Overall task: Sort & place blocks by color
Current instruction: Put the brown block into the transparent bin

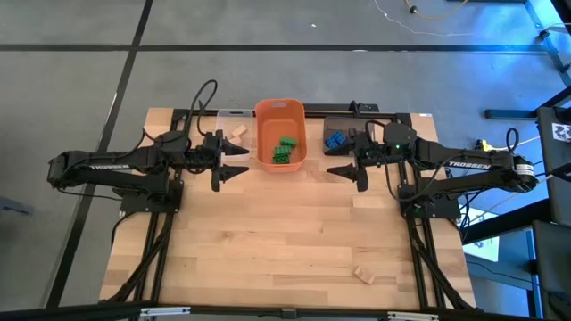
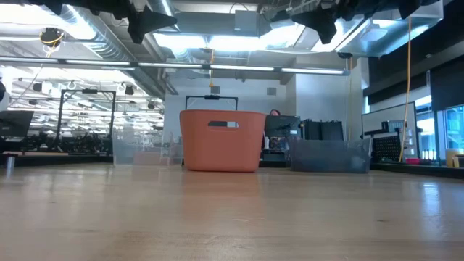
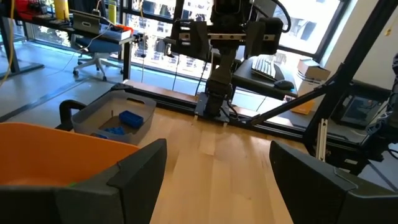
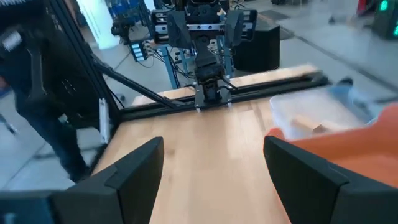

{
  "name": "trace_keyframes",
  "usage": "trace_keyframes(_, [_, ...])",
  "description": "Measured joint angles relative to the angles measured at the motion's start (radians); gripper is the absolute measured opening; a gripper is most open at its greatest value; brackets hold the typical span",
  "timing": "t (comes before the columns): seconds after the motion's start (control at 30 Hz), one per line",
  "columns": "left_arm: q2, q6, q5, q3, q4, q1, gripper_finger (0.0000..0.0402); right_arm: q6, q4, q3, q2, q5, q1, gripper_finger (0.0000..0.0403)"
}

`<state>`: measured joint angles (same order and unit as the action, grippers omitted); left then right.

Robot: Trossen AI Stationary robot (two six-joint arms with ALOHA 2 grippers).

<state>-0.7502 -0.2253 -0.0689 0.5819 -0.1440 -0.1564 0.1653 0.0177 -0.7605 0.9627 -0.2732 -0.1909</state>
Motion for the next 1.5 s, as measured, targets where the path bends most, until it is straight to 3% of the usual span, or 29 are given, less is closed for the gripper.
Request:
trace_keyframes(0.17, [0.000,0.000,0.000,0.000,0.000,0.000,0.0277,0.254,-0.047,-0.001,0.003,-0.075,0.046,0.0276])
trace_keyframes(0.33, [0.000,0.000,0.000,0.000,0.001,0.000,0.0277,0.494,-0.268,-0.013,0.005,-0.112,0.250,0.0276])
trace_keyframes(0.5, [0.000,-0.001,0.000,0.000,0.001,0.000,0.0277,0.673,-0.507,-0.122,0.070,-0.009,0.518,0.0276])
trace_keyframes(0.63, [0.000,0.000,0.001,0.000,0.001,0.000,0.0277,0.862,-0.802,-0.262,0.204,0.091,0.695,0.0276])
trace_keyframes(0.73, [0.000,0.002,0.001,0.000,0.001,0.000,0.0277,1.013,-0.950,-0.326,0.321,0.104,0.802,0.0276])
trace_keyframes(0.93, [0.000,0.051,0.001,0.000,0.002,0.000,0.0277,1.347,-0.913,-0.341,0.523,0.072,0.912,0.0276])
trace_keyframes(1.1, [0.000,0.052,0.001,0.000,0.002,0.000,0.0277,1.494,-0.848,-0.341,0.662,0.036,0.939,0.0276])
trace_keyframes(1.5, [0.000,0.053,0.001,0.000,0.002,0.000,0.0277,1.532,-0.764,-0.341,0.859,0.040,0.941,0.0276])
